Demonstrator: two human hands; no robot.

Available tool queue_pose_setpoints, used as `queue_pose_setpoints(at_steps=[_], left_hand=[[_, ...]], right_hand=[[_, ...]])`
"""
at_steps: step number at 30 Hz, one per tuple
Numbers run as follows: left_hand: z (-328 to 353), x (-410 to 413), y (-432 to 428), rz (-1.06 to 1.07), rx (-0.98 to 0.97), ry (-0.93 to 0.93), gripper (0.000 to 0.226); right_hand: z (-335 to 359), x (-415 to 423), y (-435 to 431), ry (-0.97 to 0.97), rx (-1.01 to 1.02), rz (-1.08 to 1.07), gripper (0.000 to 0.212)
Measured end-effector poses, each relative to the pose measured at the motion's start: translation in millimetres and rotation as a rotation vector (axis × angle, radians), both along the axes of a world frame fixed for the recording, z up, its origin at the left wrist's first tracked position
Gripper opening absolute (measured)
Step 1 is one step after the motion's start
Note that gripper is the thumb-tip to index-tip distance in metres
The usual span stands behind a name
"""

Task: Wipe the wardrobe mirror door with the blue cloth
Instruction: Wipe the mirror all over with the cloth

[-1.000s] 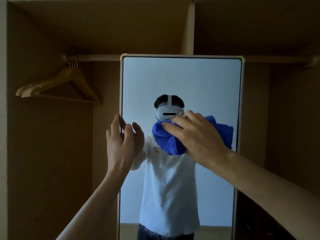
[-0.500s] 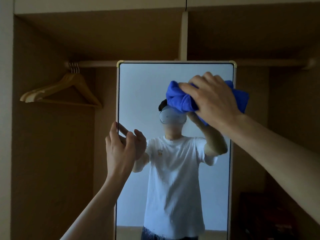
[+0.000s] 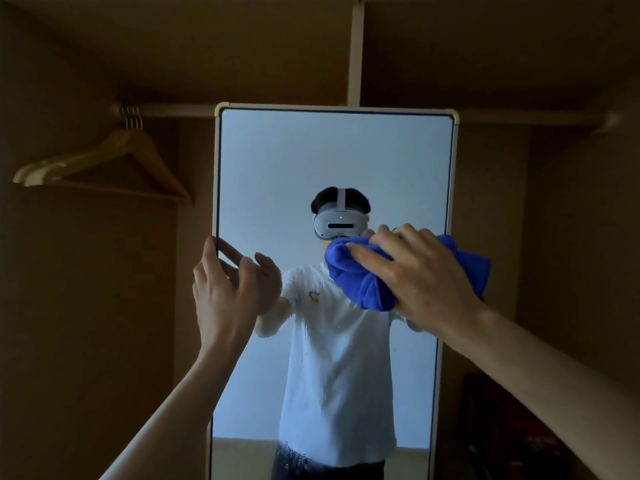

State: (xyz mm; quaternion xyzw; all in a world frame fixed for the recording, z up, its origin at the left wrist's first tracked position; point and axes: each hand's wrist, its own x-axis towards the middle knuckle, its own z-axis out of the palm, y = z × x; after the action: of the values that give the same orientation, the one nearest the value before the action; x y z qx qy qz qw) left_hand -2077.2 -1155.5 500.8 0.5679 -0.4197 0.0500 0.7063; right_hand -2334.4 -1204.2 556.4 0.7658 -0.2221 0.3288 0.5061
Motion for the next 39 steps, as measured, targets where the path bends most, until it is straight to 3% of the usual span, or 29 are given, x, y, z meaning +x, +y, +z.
queue_pose_setpoints(at_steps=[14, 30, 33, 37, 39], left_hand=[[-2, -8, 4, 0.052, 0.034, -0.012, 0.067], [-4, -3, 5, 0.049, 0.048, -0.029, 0.065], [-4, 2, 7, 0.036, 0.054, -0.036, 0.063], [-3, 7, 8, 0.016, 0.063, -0.043, 0.063], [0, 10, 7, 0.004, 0.064, -0.043, 0.064]], right_hand=[[99, -18, 3, -0.227, -0.047, -0.121, 0.045], [-21, -29, -10, -0.278, -0.012, 0.031, 0.040], [-17, -29, -5, -0.328, 0.122, 0.056, 0.042], [8, -26, 2, -0.644, 0.460, 0.184, 0.011], [19, -25, 5, -0.737, 0.418, 0.180, 0.027]])
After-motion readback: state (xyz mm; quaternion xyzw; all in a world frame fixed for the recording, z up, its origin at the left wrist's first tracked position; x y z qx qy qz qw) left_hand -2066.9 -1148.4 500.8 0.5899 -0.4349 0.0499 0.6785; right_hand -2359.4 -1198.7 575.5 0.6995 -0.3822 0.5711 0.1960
